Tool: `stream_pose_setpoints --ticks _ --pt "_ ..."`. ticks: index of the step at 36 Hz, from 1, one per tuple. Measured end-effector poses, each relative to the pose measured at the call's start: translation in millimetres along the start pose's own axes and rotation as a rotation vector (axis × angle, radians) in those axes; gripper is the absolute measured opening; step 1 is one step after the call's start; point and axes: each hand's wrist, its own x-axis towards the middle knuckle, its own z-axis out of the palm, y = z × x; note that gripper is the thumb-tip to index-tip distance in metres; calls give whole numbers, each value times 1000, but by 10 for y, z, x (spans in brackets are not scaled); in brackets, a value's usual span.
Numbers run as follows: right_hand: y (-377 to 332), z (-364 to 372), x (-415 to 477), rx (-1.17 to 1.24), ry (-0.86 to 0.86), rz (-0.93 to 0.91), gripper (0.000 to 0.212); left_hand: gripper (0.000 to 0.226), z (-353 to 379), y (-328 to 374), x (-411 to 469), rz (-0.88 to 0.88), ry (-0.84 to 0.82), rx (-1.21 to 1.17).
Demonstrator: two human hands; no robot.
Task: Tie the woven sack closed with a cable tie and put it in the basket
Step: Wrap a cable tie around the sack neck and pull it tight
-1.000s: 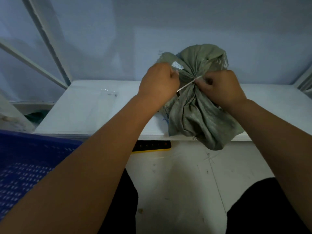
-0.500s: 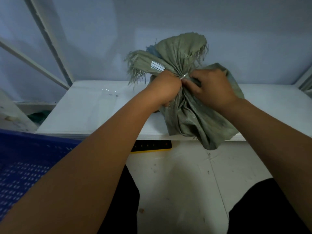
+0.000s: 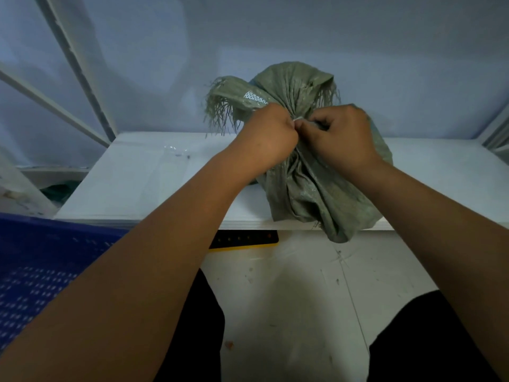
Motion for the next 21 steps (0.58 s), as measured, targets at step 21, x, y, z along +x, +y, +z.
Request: stream_pose_setpoints --ticks 21 --pt "-57 -14 44 -80 32 211 37 30 48 74 -75 102 64 -99"
